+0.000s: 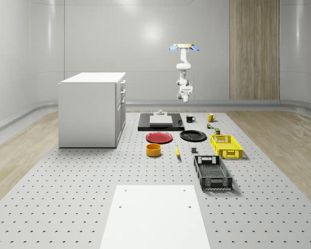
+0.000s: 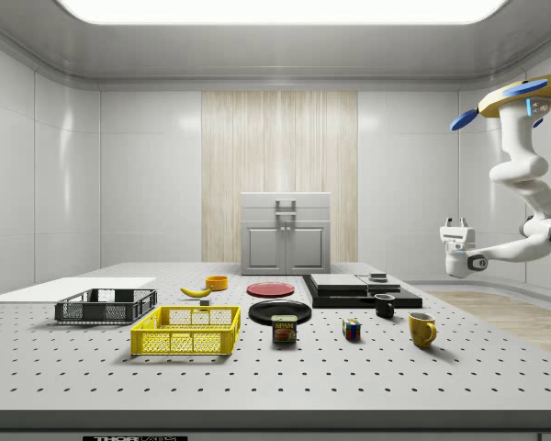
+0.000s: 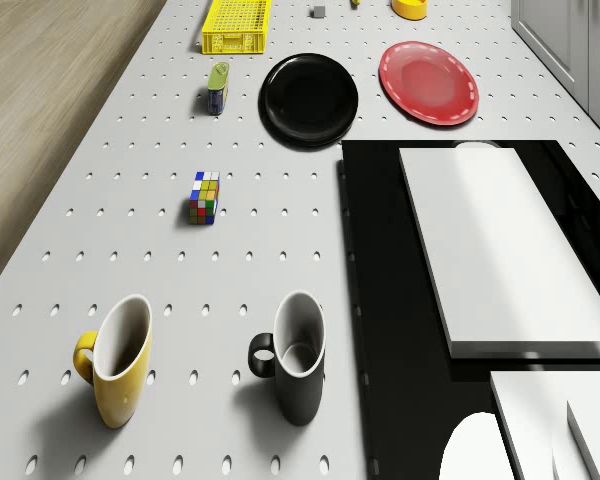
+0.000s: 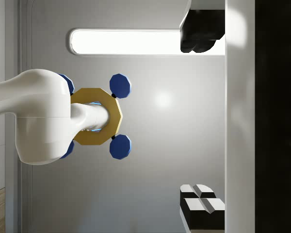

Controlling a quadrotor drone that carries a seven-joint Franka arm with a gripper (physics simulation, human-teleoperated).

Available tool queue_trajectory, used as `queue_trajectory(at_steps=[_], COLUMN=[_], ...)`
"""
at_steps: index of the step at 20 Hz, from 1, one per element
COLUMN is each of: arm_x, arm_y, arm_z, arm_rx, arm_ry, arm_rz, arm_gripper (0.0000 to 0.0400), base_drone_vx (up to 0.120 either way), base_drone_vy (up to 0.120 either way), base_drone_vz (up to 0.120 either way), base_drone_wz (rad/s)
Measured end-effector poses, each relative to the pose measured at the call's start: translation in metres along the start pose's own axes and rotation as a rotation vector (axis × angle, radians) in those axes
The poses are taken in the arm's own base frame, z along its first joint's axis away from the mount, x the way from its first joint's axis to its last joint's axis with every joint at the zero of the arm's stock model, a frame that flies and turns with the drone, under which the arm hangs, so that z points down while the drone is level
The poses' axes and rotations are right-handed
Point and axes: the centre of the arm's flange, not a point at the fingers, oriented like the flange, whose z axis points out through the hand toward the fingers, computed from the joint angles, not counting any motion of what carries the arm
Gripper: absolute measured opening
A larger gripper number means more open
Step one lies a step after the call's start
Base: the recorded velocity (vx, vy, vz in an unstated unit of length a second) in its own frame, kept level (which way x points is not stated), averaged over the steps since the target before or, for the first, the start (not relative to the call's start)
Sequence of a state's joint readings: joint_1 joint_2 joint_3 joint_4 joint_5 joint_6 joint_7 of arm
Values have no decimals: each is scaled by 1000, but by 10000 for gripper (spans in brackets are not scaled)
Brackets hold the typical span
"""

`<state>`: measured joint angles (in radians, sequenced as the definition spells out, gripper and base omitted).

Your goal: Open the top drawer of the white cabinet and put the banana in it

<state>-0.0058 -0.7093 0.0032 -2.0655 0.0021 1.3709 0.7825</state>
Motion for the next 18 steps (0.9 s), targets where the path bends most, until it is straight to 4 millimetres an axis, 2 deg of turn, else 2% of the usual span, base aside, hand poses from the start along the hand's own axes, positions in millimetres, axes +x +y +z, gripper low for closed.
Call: queue_trajectory(at_steps=[1, 3, 5, 8, 13, 18], arm_x=[6, 29, 46, 61, 69, 71], arm_y=[6, 28, 45, 60, 68, 69], arm_z=[-1, 6, 20, 45, 71, 83], arm_rx=[65, 297, 505, 740, 953, 1042], arm_ry=[-65, -302, -514, -751, -966, -1055], arm_rz=[4, 5, 6, 7, 8, 8], arm_gripper=[400, 400, 400, 400, 400, 400], base_drone_vx=[0, 0, 20, 120, 120, 120], base_drone_vy=[0, 0, -20, -120, -120, -120], base_drone_vz=[0, 0, 0, 13, 120, 120], base_drone_wz=[0, 0, 0, 0, 0, 0])
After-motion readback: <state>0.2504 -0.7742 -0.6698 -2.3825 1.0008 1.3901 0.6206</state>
